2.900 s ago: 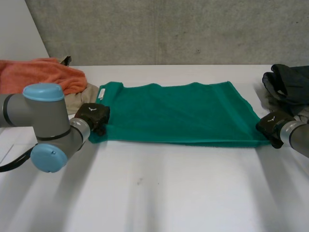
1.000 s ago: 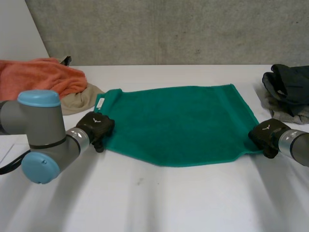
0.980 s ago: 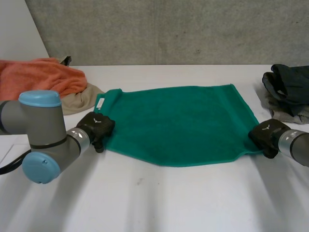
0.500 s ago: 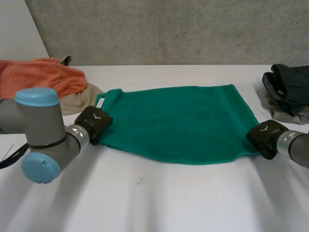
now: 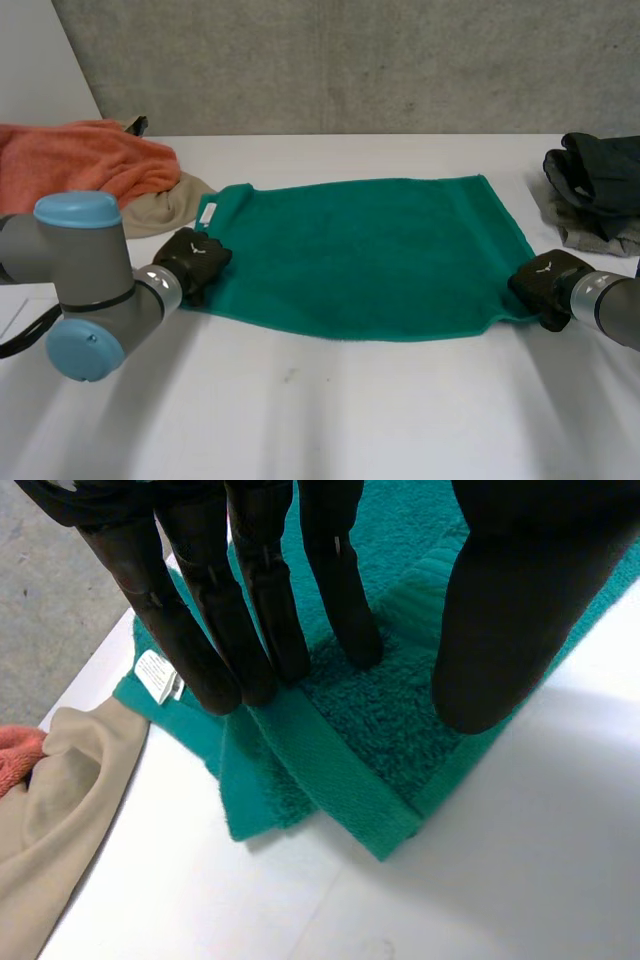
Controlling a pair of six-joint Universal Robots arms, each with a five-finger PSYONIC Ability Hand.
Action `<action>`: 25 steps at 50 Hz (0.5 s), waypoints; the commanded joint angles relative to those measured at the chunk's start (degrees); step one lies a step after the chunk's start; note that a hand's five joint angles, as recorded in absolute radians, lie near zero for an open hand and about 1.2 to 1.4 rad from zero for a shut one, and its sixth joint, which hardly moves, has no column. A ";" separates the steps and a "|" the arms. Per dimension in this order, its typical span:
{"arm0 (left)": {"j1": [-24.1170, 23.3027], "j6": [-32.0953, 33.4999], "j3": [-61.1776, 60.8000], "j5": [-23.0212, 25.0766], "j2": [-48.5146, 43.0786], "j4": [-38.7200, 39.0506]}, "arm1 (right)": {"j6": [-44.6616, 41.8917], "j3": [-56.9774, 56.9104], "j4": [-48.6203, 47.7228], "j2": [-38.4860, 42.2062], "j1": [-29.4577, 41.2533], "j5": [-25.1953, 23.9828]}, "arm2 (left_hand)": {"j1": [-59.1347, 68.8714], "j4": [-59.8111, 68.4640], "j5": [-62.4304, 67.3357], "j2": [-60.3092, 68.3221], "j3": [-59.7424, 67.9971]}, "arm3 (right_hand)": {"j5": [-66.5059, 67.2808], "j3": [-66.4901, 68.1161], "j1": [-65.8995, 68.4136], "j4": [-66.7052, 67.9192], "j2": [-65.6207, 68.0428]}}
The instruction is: Fold the laundry.
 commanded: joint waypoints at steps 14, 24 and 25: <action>-1.23 1.05 4.58 -0.41 -3.90 0.45 | -0.09 0.21 0.08 0.14 0.17 -0.01 | 34.72 35.25 35.38 35.17 34.92 | 12.37 11.86 14.72 11.39 12.38; -1.14 -0.26 -0.32 -3.75 3.72 -6.48 | 0.18 0.65 3.24 -2.67 0.08 0.17 | 34.81 35.33 35.47 35.26 35.01 | 12.37 11.86 14.72 11.39 12.38; -0.97 -0.62 -1.90 -3.67 5.66 -7.45 | -0.26 1.09 5.25 -4.68 0.08 0.17 | 34.81 35.33 35.47 35.26 35.01 | 12.37 11.86 14.72 11.39 12.38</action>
